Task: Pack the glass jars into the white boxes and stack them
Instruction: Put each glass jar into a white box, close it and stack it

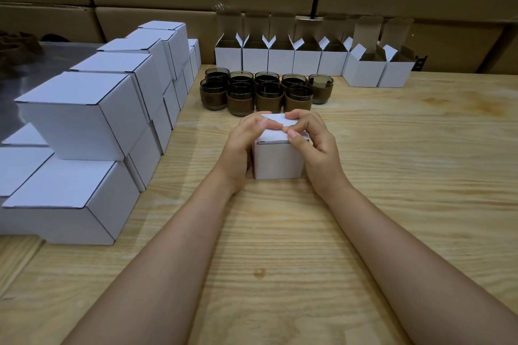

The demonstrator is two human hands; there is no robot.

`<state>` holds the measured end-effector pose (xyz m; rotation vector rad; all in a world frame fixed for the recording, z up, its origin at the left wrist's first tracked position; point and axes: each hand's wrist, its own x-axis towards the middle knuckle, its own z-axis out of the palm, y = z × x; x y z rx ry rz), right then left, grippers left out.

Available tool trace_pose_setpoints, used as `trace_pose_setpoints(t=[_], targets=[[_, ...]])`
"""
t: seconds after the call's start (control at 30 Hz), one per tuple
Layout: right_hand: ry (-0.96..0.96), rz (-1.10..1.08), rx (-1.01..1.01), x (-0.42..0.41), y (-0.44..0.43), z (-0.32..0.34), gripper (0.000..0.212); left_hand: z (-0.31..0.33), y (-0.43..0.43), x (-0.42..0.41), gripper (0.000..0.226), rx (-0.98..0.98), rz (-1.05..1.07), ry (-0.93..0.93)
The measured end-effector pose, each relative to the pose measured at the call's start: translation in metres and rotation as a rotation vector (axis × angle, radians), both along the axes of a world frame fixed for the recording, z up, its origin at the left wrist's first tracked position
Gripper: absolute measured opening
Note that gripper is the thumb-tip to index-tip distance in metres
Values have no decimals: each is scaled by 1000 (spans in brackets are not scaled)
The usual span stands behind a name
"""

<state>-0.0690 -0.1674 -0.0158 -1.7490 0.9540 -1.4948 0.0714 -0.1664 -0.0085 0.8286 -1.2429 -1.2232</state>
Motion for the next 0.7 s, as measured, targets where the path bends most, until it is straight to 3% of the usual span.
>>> trace_pose_setpoints(t=[0.3,0.5,0.63,0.7], targets=[[-135,73,164,0,0,2,19,2,1,0,22,50,27,-26],[-167,89,258,-1,7,6,20,-6,24,-14,3,-178,408,-362],[-201,123,313,-4,20,7,33,-6,40,-27,58,-159,490,-698],[-261,167,369,0,31,6,40,-5,46,-28,66,-150,573,-751]])
